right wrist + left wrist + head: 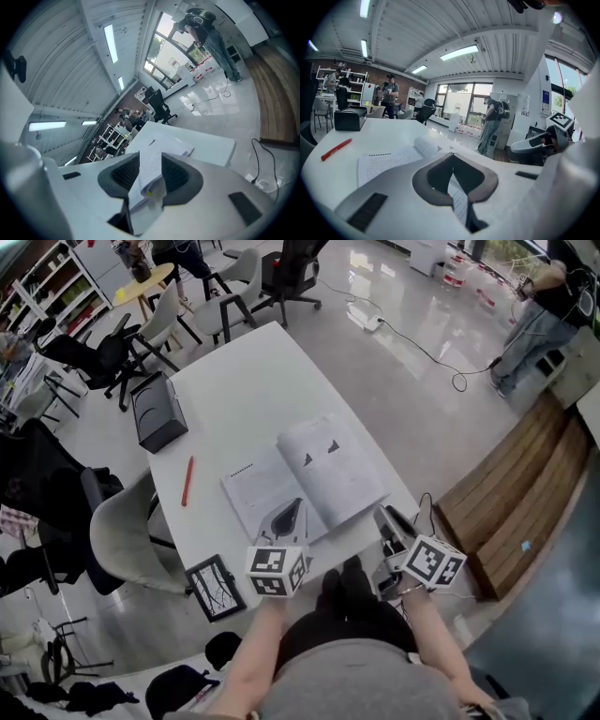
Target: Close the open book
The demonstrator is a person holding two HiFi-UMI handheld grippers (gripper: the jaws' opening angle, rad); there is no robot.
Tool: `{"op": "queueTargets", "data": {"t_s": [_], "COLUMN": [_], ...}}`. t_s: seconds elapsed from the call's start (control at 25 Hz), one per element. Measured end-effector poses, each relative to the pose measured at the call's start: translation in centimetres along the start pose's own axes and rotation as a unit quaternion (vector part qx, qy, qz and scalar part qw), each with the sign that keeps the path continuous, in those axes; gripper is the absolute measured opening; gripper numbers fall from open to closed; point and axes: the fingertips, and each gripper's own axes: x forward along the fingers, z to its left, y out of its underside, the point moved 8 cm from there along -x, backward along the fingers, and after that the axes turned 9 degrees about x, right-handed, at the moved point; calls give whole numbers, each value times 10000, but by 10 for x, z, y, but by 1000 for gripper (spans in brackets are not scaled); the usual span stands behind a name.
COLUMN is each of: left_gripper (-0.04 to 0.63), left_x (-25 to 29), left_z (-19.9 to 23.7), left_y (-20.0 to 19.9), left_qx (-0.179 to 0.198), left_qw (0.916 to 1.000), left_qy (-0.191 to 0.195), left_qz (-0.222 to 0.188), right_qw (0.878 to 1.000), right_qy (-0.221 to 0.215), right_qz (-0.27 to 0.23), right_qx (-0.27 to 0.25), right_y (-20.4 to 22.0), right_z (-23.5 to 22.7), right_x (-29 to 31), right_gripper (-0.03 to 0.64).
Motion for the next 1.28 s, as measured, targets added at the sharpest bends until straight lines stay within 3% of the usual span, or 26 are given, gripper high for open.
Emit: {"op": "queueTargets", "data": {"t_s": [0.64,1.28], "left_gripper": [6,6], "left_x": [20,21], "left_z": [0,4], "left_y": [16,26], "left_qx": [-109,-311], "left_qw": [9993,9983], "left_qy": [7,-146], "left_qz": [371,476], "right_qw": [9913,9763], "right_qy": [166,104], "right_qz": [559,1085], "right_qx": [1177,1872], "right_y": [13,22], "right_z": [-20,-34], "right_x": [22,42], "right_gripper": [178,215]}}
